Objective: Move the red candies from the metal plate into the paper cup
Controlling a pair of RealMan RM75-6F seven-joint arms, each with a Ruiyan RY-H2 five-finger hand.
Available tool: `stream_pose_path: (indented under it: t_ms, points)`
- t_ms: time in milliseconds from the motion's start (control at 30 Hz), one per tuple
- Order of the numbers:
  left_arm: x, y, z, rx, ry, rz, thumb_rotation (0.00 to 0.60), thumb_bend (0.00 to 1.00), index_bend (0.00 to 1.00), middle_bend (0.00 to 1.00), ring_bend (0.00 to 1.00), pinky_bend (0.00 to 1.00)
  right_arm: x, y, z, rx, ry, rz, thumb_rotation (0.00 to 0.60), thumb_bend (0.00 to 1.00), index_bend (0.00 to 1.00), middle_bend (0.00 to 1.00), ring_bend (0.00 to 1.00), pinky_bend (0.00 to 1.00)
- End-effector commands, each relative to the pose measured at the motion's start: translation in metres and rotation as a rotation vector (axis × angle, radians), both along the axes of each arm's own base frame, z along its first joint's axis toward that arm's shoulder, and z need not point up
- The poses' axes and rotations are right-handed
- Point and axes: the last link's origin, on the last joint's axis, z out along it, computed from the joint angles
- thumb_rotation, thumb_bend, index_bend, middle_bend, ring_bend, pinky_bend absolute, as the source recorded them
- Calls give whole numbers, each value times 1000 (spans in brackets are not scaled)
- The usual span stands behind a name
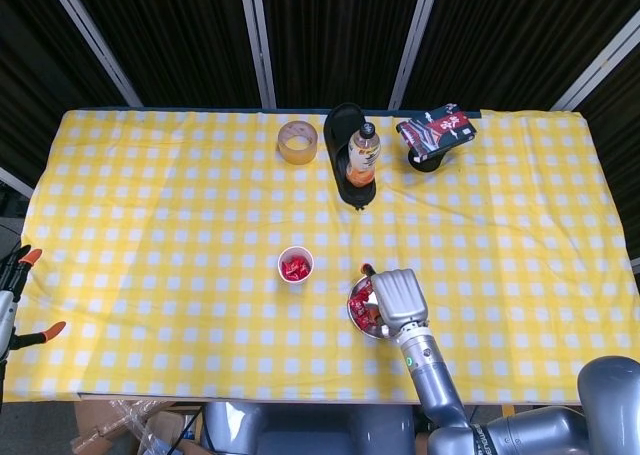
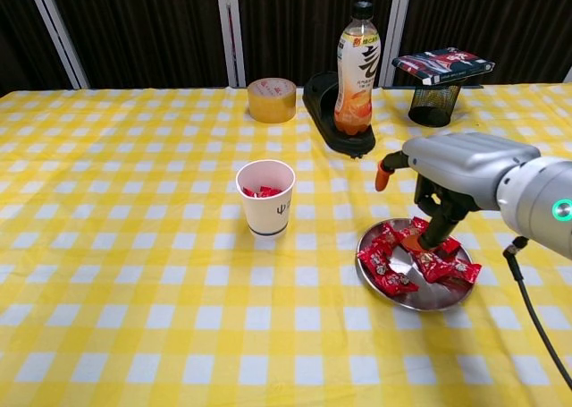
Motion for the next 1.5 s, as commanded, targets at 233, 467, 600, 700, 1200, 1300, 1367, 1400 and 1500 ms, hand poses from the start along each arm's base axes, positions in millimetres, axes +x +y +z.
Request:
stream_pose_path:
  t_ms: [233, 467, 600, 700, 1200, 1300, 1367, 1400, 1500]
  points:
    - [0, -1, -1, 0, 11, 0, 600, 46, 0, 0, 0, 0, -23, 1, -6, -7, 19, -23, 600, 322, 350, 886, 902, 897]
    - [-1, 0, -2, -3, 12, 3, 600, 47, 0, 0, 0, 0, -36, 4, -8, -3, 29, -48, 600, 321, 350, 886, 902, 897]
    - [-1, 0, -2, -2, 12, 3, 600, 46, 0, 0, 0, 0, -42, 7, -9, 4, 37, -55, 600, 321, 351, 886, 902, 897]
    - [-1, 0, -2, -2, 13, 4, 600, 46, 0, 0, 0, 0, -46, 11, -11, 11, 39, -61, 600, 321, 351, 886, 902, 897]
    - [0, -1, -1, -2, 11, 2, 600, 46, 0, 0, 0, 0, -58, 7, -18, -10, 16, -95, 600, 321, 350, 886, 902, 897]
    - [0, -1, -1, -2, 12, 2, 600, 46, 0, 0, 0, 0, -59, 6, -17, -17, 10, -91, 600, 321, 351, 886, 902, 897]
    - [-1, -1, -1, -2, 13, 3, 600, 46, 0, 0, 0, 0, -61, 6, -18, -15, 16, -92, 600, 321, 351, 886, 902, 897]
    - [-1, -1, -1, -2, 13, 3, 600, 46, 0, 0, 0, 0, -62, 6, -18, -12, 18, -95, 600, 321, 351, 886, 902, 897]
    - [-1, -1, -1, -2, 13, 3, 600, 46, 0, 0, 0, 0, -65, 6, -19, -7, 25, -104, 600, 320, 371, 886, 902, 897]
